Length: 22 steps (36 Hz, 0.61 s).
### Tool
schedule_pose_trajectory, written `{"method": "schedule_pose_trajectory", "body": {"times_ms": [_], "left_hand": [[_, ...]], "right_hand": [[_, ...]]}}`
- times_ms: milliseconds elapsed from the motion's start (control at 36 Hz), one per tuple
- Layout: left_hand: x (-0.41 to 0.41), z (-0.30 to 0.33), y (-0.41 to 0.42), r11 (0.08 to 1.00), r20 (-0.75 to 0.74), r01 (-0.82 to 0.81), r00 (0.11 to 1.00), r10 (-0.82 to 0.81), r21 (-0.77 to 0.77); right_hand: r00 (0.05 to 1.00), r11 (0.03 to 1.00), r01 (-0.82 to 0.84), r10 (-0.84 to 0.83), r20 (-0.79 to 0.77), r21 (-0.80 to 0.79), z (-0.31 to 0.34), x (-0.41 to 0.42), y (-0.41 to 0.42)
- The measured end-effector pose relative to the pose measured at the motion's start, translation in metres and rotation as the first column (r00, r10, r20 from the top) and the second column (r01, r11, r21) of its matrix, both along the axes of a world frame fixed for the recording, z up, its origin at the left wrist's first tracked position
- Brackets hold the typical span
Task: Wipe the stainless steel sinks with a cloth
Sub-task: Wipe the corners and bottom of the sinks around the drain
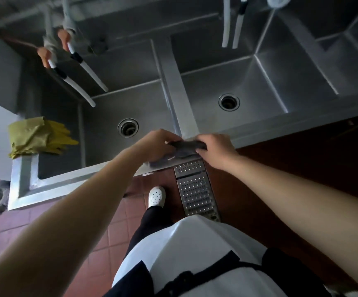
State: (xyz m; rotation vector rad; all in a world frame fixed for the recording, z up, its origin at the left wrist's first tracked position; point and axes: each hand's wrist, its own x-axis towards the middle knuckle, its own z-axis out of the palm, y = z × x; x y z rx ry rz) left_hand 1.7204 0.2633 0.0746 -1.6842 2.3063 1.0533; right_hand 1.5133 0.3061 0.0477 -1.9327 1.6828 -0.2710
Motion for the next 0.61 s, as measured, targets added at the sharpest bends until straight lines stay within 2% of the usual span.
{"method": "schedule_pose_trajectory", "body": {"times_ms": [83, 167, 222, 306, 361, 417, 472, 500, 556, 611], "left_hand": [[-0.005, 0.009, 0.002, 0.998, -0.086, -0.056, 0.995, 0.059, 0.032], [-0.006, 0.009, 0.010, 0.965, -0.204, -0.113, 0.965, 0.164, 0.238], [-0.010, 0.002, 0.017, 0.939, -0.189, -0.084, 0.970, 0.154, 0.333], [-0.015, -0.013, 0.018, 0.947, -0.117, -0.124, 0.979, 0.164, 0.295], [-0.015, -0.019, 0.012, 0.899, -0.208, -0.236, 0.922, 0.327, 0.368], [-0.015, -0.023, 0.003, 0.822, -0.333, -0.358, 0.786, 0.521, 0.443], [-0.016, -0.030, -0.009, 0.773, -0.405, -0.512, 0.659, 0.633, 0.374], [-0.015, -0.035, -0.013, 0.765, -0.400, -0.578, 0.653, 0.643, 0.284], [-0.011, -0.043, -0.017, 0.782, -0.328, -0.610, 0.719, 0.613, 0.126], [-0.003, -0.058, -0.015, 0.837, -0.214, -0.545, 0.813, 0.542, 0.050]], "right_hand": [[0.966, 0.981, 0.110, -0.144, 0.214, 0.159, 0.016, -0.016, -0.007], [0.947, 0.977, 0.111, -0.159, 0.278, 0.180, 0.023, -0.030, -0.015], [0.924, 0.969, 0.118, -0.187, 0.333, 0.217, 0.025, -0.036, -0.017], [0.913, 0.945, 0.129, -0.231, 0.337, 0.300, 0.021, -0.045, -0.022], [0.899, 0.918, 0.162, -0.289, 0.329, 0.363, 0.019, -0.051, -0.029], [0.864, 0.901, 0.250, -0.373, 0.337, 0.355, 0.016, -0.057, -0.038], [0.878, 0.904, 0.326, -0.398, 0.267, 0.275, 0.010, -0.060, -0.046], [0.911, 0.914, 0.325, -0.372, 0.179, 0.245, 0.008, -0.059, -0.046], [0.968, 0.949, 0.248, -0.253, -0.002, 0.196, -0.002, -0.050, -0.043], [0.992, 0.977, 0.085, -0.064, -0.111, 0.196, -0.020, -0.032, -0.039]]}}
